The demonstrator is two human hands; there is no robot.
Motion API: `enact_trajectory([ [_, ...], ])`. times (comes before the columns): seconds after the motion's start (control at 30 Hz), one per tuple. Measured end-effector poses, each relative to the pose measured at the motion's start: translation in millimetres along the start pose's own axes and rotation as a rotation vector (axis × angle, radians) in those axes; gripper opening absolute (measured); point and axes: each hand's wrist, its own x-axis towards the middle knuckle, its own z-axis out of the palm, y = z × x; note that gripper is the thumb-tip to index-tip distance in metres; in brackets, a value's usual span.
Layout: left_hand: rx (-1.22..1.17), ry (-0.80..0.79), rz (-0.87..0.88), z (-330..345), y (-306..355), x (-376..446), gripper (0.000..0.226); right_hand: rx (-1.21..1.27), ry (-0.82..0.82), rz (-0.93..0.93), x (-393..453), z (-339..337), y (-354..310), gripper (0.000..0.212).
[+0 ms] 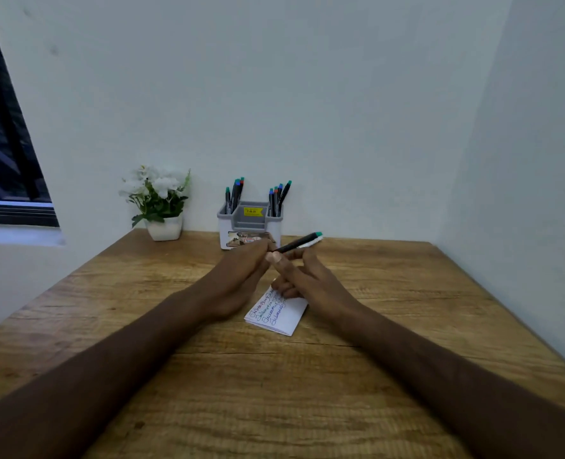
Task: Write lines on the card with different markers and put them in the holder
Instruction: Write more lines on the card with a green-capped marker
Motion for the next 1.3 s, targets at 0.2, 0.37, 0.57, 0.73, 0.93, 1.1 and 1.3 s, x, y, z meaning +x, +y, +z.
enact_trajectory([
  [0.2, 0.21, -0.068, 0.087, 2, 3, -2, 0.024, 0.035, -0.028, -0.079, 0, 5, -5, 0.035],
  [0.37, 0.275, 0.005, 0.042, 3, 4, -2, 0.045, 0.137, -0.01, -0.079, -2, 5, -9, 0.044],
  [0.57, 0.061, -0.169, -0.106, -16, -14, -14, 0.046, 0.515, 0.196, 0.064, -2, -7, -5, 0.043],
  [0.73, 0.048, -0.369, -0.068, -19, -19, -19, 0.043, 0.632, 0.263, 0.108, -11, -20, -10, 0.033],
  [0.93, 0.023, -0.339, -0.049, -14, -25, -19, 0.043, -0.034, 0.008, -0.018, -37, -29, -23, 0.021],
  [1.1, 0.055, -0.343, -0.057, -14, -27, -19, 0.045, -0.226, -0.095, 0.001, -43, -14, -26, 0.017],
  [1.3, 0.167, -0.372, -0.058, -16, -23, -19, 0.051, -0.34, -0.074, -0.053, -41, -10, -23, 0.014],
])
